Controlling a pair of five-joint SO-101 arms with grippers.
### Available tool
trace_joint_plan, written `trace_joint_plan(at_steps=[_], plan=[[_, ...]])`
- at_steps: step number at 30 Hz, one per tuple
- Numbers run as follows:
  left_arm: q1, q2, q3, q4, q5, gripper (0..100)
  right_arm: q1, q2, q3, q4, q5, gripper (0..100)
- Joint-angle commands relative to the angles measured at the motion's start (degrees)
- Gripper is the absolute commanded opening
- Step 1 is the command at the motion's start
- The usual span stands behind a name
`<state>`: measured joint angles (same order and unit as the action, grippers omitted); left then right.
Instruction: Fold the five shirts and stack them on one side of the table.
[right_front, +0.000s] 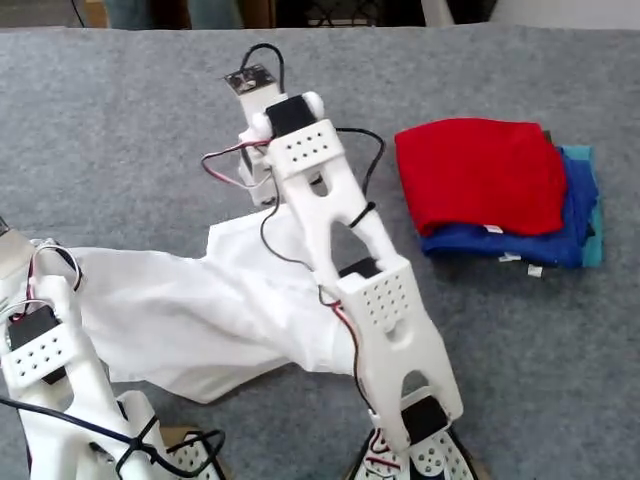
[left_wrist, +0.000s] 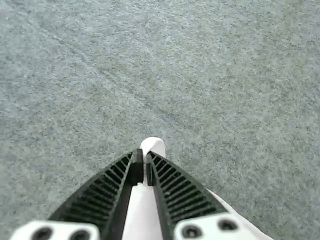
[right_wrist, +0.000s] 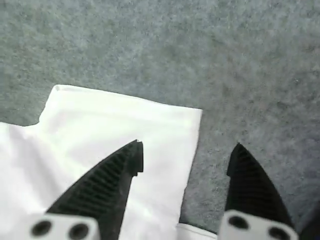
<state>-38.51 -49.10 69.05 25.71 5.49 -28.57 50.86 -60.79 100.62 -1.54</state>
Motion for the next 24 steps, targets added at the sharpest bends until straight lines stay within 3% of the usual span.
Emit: trace_joint_plan(at_steps=[1,2,3,12,24], plan=[[-0.7,0.1,-0.4,-1.1,-0.6,3,-3.3,-0.5,0.2,-0.3,-0.6,5.9],[-0.7,0.1,-0.4,-1.1,-0.6,3,-3.2,0.0,0.8,-1.5,-0.6,1.0],[-0.7,0.1,-0.4,-1.1,-0.6,3,-2.5,0.6,1.2,-2.5,-0.6,2.4],[-0.7,0.1,-0.3,-1.1,-0.6,3,2.9,4.4,1.6,-2.4,-0.3,35.1],[-0.6,0.1,-0.3,-1.1,-0.6,3,3.1,8.4,1.2,-4.7,-0.3,23.0]])
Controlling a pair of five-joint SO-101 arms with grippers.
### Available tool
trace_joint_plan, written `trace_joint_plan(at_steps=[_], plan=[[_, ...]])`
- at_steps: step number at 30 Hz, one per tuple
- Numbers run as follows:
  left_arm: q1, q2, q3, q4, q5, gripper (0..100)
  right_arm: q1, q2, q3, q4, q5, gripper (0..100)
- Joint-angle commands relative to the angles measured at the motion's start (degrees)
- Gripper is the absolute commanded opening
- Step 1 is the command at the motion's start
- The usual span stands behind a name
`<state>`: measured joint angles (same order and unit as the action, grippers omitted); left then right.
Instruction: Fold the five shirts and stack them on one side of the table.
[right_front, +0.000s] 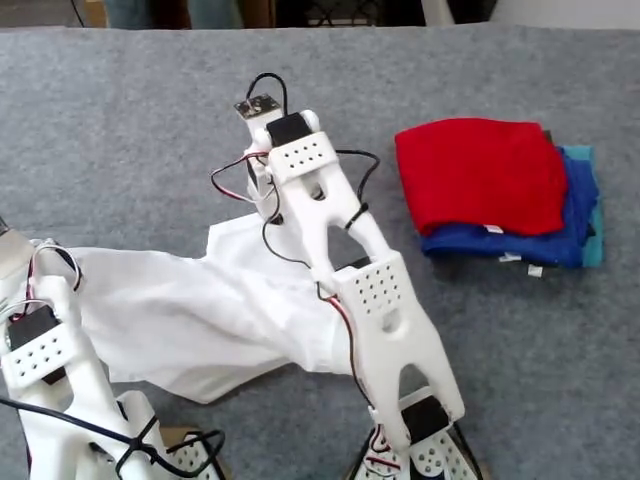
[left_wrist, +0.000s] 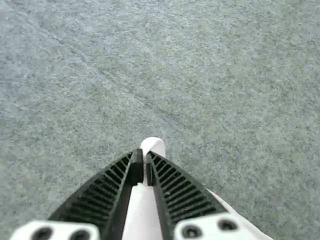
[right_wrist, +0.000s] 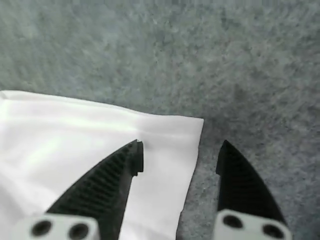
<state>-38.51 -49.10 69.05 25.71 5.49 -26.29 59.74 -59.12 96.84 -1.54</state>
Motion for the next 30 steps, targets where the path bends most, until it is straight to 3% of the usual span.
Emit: trace_joint_plan(at_steps=[1,12,30], plan=[[-0.5,0.1,-0.2,-1.1,-0.6,3,0.8,-0.5,-0.5,-1.1,-0.3,23.0],[-0.4,0.1,-0.2,-1.1,-0.6,3,1.4,-0.2,0.1,-5.5,-0.6,23.0],[-0.4,0.1,-0.2,-1.1,-0.6,3,1.4,4.7,-0.5,-3.7,-0.7,22.7]])
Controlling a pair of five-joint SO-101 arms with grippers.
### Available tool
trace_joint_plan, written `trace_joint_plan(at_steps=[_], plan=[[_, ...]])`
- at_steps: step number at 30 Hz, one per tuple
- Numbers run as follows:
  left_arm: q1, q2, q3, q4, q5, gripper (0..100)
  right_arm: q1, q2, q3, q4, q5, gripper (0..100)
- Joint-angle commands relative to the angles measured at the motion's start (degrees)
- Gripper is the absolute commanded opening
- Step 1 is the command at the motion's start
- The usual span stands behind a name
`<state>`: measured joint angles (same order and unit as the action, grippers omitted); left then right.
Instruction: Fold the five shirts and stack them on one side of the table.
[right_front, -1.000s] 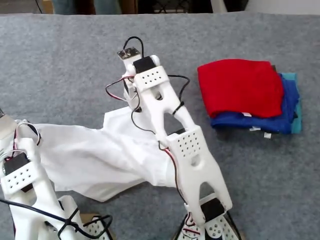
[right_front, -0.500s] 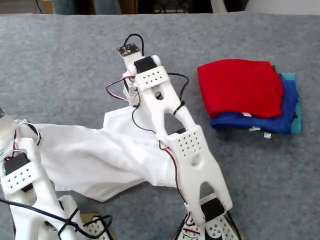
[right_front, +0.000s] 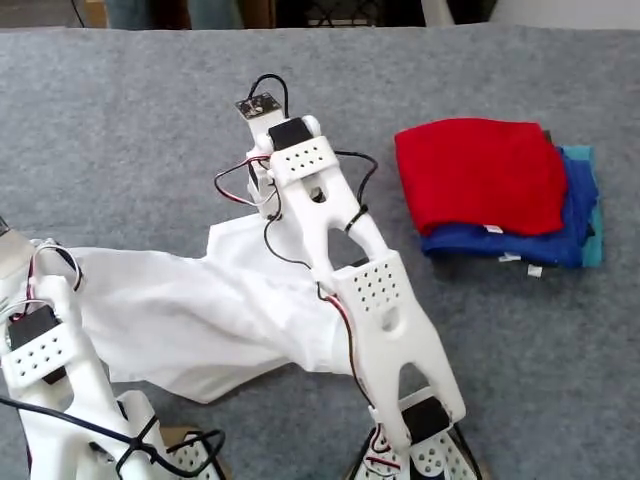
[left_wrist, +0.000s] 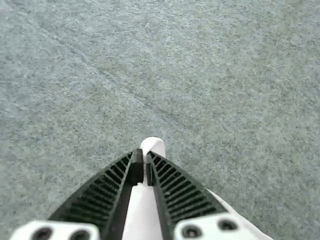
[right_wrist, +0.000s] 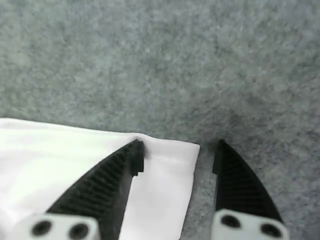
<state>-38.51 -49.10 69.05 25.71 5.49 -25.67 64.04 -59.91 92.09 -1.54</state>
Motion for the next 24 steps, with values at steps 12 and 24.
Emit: trace_joint_plan(at_steps=[12,24], plan=[[-0.6,0.1,-0.2,-1.0,-0.6,3,1.5,0.1,0.3,3.1,-0.8,6.0],[-0.6,-0.3,-0.2,-0.9,-0.6,3,2.7,-0.3,-9.7,8.6,-1.1,1.3]])
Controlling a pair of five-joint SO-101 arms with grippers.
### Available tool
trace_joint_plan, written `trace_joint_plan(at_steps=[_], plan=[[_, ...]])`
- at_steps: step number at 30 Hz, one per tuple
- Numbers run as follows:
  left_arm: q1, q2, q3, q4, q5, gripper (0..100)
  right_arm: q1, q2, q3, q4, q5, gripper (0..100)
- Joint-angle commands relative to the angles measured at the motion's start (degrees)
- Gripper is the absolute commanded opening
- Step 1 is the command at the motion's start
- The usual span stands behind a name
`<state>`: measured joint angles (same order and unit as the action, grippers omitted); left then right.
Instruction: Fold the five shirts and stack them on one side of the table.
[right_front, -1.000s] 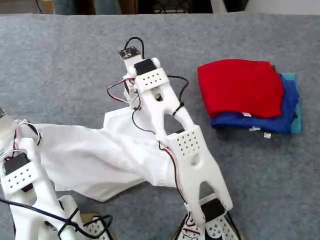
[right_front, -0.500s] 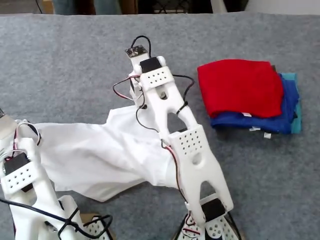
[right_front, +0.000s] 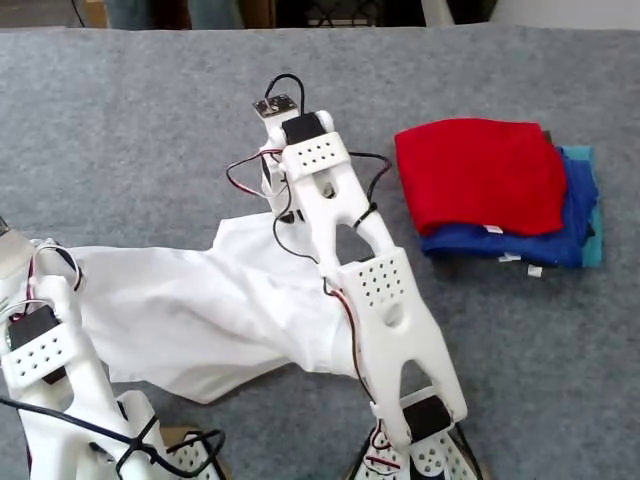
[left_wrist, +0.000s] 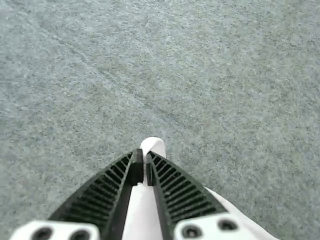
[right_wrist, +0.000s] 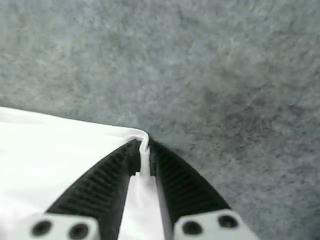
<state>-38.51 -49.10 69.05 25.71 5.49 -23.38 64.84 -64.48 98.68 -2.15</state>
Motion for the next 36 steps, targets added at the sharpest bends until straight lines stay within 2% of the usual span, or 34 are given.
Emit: trace_joint_plan(at_steps=[1,7,15,23,27,32,36], plan=[[-0.6,-0.4,-0.2,-0.9,-0.4,3,0.4,-1.5,-7.2,2.4,-0.4,1.3],[-0.3,-0.5,-6.2,1.2,1.4,3,0.1,-13.5,-18.9,2.5,-1.1,1.3],[-2.0,0.0,-46.5,28.7,1.4,3,0.3,-41.8,-29.2,0.4,-0.8,1.3],[1.9,0.2,-82.8,46.2,1.1,3,0.4,-64.2,-29.4,-13.5,3.3,1.3],[1.3,-0.2,-92.6,52.5,0.8,3,0.4,-70.5,-29.3,-19.3,5.5,1.3],[1.4,-0.5,-101.9,64.8,-3.5,3,0.3,-75.8,-29.1,-17.8,5.5,1.3],[0.0,-0.9,-112.5,73.2,-6.2,3,0.5,-80.4,-22.7,-17.3,5.7,1.3]])
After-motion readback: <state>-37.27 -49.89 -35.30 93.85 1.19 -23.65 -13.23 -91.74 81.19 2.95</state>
